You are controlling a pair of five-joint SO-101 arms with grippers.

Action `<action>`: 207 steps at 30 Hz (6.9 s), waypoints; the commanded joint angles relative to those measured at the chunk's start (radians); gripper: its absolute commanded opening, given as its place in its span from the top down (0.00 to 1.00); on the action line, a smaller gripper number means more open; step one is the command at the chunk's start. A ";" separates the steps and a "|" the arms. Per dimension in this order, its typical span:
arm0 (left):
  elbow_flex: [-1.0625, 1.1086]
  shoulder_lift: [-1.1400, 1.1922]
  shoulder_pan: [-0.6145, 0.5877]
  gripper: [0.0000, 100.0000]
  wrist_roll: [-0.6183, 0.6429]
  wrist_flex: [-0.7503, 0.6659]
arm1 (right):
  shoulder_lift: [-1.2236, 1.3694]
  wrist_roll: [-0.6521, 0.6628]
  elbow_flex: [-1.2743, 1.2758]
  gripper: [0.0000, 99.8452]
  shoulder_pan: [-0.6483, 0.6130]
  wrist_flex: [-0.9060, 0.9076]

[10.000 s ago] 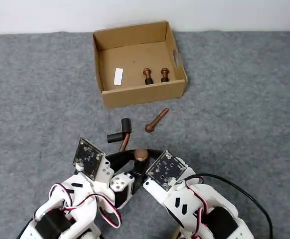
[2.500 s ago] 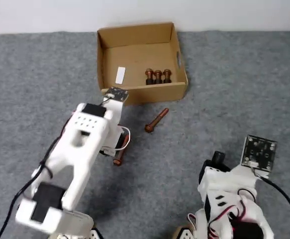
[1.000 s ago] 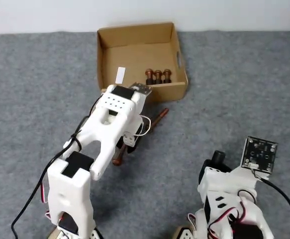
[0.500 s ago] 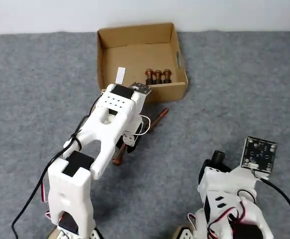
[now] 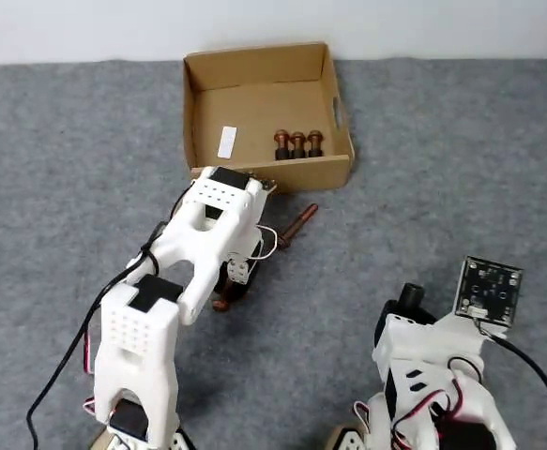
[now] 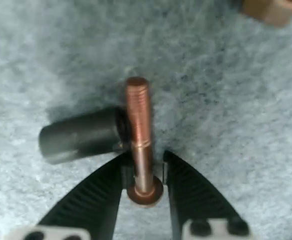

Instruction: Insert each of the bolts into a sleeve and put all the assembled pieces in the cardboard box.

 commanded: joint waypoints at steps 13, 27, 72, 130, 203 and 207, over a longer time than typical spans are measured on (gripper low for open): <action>-0.018 -0.210 0.153 1.00 0.170 0.072 | 0.004 0.009 -0.008 0.99 0.004 -0.022; -0.016 -0.503 0.015 0.99 0.565 0.089 | 0.002 0.008 -0.006 0.99 0.004 -0.022; -0.116 -0.261 -0.459 0.82 0.887 0.141 | -0.001 0.011 0.028 0.99 0.010 -0.050; -0.150 -0.011 -0.600 0.84 -1.424 -0.021 | -0.004 0.008 0.032 0.99 0.015 -0.059; 1.257 -2.443 -0.069 1.00 0.084 -0.592 | -0.007 0.012 0.193 0.99 -0.374 -0.349; 1.268 -2.437 -0.061 1.00 0.121 -0.624 | -0.005 0.012 0.212 0.99 -0.527 -0.400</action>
